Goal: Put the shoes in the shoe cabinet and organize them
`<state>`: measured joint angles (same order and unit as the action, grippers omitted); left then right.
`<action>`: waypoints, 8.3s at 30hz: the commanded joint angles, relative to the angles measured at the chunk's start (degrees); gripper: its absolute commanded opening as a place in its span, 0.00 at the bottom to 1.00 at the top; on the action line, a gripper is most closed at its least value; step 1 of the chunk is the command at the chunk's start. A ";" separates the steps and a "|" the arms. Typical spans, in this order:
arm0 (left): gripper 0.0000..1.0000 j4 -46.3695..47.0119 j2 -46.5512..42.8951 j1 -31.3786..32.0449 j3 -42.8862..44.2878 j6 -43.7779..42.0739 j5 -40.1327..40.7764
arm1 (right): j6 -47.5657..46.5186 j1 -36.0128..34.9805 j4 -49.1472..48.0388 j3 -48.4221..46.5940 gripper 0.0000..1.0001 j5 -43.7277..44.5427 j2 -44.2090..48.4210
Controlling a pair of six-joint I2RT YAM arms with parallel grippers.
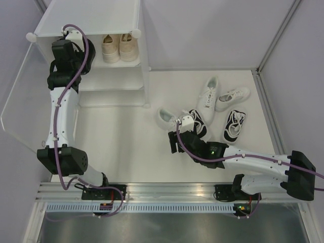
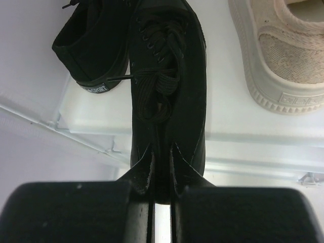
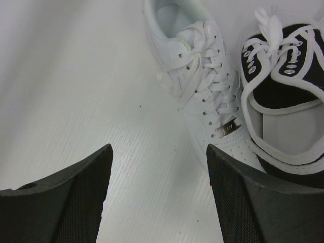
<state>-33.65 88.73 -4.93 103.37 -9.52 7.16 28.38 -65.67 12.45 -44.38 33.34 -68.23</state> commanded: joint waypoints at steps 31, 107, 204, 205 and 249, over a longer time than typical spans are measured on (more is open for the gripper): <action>0.02 28.73 3.29 -2.19 -2.48 4.95 -4.17 | 0.01 -0.07 -1.46 1.05 0.79 1.81 -0.59; 0.46 10.17 6.46 -2.98 -0.54 16.37 -4.43 | 0.01 -0.16 -2.96 2.54 0.79 0.50 -2.00; 0.91 5.97 -15.13 -2.81 -14.77 28.05 -12.77 | 0.79 -0.16 2.05 -0.70 0.79 3.48 2.04; 0.93 5.27 -16.82 -2.54 -15.91 28.50 -15.65 | 1.32 -0.16 2.92 -1.14 0.79 4.09 2.31; 1.00 3.41 -46.01 19.61 -63.38 25.08 -15.60 | -2.28 32.89 30.27 -22.24 0.83 -14.71 -11.40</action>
<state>-32.42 43.00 14.61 39.66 16.38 -10.02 27.49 -32.88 42.11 -64.97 19.57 -78.52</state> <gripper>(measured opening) 0.994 0.831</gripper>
